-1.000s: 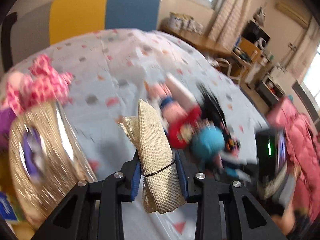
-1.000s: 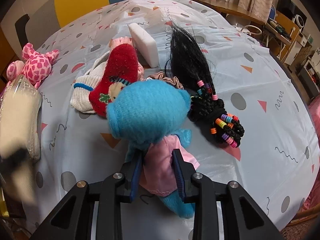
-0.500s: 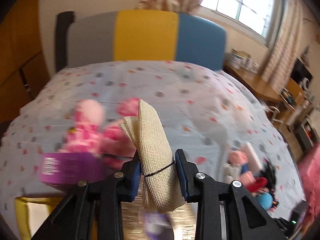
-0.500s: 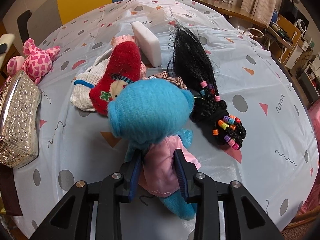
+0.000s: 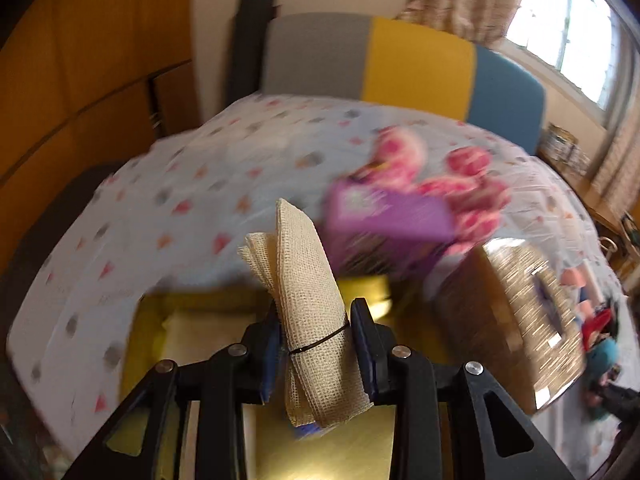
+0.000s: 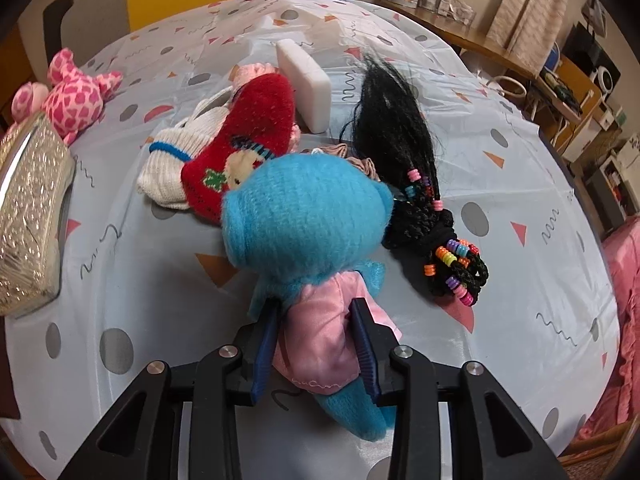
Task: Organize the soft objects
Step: 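Place beige cloth in gold tray with left tool while right tool grasps blue doll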
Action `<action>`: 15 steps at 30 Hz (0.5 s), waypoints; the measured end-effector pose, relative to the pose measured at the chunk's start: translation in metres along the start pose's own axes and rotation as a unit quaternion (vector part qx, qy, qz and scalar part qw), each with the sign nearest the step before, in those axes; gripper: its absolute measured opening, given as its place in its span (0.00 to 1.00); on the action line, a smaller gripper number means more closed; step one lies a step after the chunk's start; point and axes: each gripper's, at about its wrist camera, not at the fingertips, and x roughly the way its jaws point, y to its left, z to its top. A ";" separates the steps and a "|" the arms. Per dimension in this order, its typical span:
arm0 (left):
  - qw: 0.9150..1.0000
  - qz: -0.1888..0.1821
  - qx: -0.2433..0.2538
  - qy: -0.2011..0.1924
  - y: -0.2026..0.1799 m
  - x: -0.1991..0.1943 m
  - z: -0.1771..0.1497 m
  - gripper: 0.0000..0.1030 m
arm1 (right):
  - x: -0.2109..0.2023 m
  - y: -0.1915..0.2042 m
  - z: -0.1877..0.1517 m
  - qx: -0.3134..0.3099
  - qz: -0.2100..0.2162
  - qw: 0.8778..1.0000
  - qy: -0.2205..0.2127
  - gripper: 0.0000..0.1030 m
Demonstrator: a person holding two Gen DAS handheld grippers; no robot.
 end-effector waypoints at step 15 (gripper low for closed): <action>0.996 0.058 -0.048 0.043 0.064 -0.016 -0.125 0.38 | 0.002 0.020 -0.009 -0.051 -0.044 0.998 0.000 0.30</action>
